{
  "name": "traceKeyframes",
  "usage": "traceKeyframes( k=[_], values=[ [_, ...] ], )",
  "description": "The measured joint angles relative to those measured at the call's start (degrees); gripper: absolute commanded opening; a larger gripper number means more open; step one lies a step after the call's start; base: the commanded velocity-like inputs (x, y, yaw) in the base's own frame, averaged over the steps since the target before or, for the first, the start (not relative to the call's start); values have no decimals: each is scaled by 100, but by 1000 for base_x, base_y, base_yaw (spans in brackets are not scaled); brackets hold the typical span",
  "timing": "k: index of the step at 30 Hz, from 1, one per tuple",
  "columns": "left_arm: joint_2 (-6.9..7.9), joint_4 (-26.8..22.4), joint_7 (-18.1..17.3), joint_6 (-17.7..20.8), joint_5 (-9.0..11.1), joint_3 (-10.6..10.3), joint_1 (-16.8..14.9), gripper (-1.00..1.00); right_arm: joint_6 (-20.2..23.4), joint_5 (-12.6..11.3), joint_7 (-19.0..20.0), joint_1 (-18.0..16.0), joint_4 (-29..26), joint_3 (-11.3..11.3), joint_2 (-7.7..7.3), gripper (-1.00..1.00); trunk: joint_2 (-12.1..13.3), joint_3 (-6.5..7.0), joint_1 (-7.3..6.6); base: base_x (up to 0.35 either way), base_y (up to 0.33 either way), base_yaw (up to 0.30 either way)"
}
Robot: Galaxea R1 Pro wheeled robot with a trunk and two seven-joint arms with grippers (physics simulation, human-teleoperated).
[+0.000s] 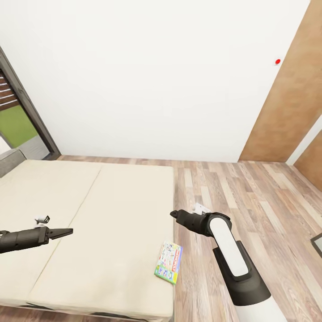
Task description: Put all the toys in the child's room - the three board games (two on the bed and one on the table), the two jigsaw puzzles on the table, and the tennis ball on the table - inside the toy box on the table in the child's room.
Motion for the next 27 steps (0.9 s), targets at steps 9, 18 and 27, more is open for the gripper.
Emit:
traceKeyframes(
  k=[9, 18, 27],
  values=[
    [0, 1, 2, 0, -2, 0, 0, 100, 0, -4, 0, 1, 0, 0, 27, 100, 0, 85, 0, 0, 0, 0],
    [-8, 2, 6, 0, -2, 0, 2, 100, -3, -3, 0, 2, 0, 0, 32, 100, 0, 171, 0, 0, 0, 0],
    [-23, 3, -3, 0, -2, 0, 2, 100, -8, 1, 0, 2, 2, 4, 32, 100, 0, 256, 0, 0, 0, 0]
  ],
)
